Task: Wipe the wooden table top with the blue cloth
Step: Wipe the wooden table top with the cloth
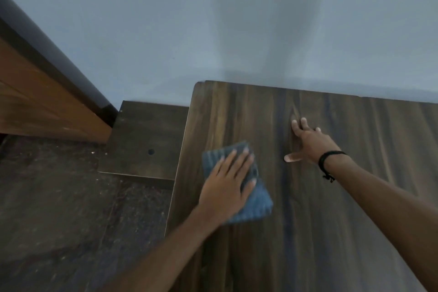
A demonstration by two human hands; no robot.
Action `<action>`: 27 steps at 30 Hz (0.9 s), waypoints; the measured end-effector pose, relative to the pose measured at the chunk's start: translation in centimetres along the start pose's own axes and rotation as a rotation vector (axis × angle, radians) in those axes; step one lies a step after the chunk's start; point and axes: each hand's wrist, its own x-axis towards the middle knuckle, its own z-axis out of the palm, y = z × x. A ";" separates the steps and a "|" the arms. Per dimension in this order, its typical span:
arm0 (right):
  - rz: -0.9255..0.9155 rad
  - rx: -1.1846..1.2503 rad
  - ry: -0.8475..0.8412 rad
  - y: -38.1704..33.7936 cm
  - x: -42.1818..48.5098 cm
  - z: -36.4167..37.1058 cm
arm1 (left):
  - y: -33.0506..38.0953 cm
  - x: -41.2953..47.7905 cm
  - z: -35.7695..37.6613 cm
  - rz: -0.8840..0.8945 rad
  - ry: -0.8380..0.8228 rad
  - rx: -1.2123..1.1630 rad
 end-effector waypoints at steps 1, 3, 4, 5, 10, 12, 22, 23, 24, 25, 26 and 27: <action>0.000 0.003 -0.002 0.0 0.0 0.0 | -1.0 3.7 -0.6 -0.018 -0.002 -0.016; -0.006 -0.002 -0.012 -0.1 0.1 -0.2 | -3.4 10.6 -2.4 -0.065 -0.003 -0.019; -0.006 -0.007 -0.016 -0.2 0.1 -0.2 | -4.5 13.6 -3.2 -0.097 -0.009 -0.018; -0.001 -0.007 -0.015 -0.2 0.2 -0.3 | -5.5 16.0 -4.0 -0.127 -0.020 -0.021; 0.011 0.010 -0.004 -0.1 0.2 0.1 | -8.3 20.3 -5.2 -0.162 -0.028 -0.033; 0.000 0.016 -0.009 0.0 0.0 0.1 | -8.1 20.0 -5.1 -0.163 0.009 -0.035; 0.001 0.027 -0.008 0.2 0.0 -0.1 | -11.1 16.0 -5.2 -0.281 0.056 -0.031; -0.001 0.031 -0.003 0.1 0.0 -0.1 | -11.9 17.5 -5.7 -0.312 0.058 -0.045; -0.001 0.032 0.001 0.1 0.0 0.0 | -12.8 18.6 -6.0 -0.331 0.057 -0.050; 0.000 0.027 0.004 0.1 -0.1 0.0 | -13.3 19.1 -6.0 -0.339 0.054 -0.037; -0.001 0.024 0.001 0.1 -0.1 0.1 | -13.6 19.2 -5.8 -0.341 0.056 -0.020; -0.002 0.027 -0.005 0.1 -0.1 0.2 | -13.5 19.1 -5.6 -0.345 0.061 -0.008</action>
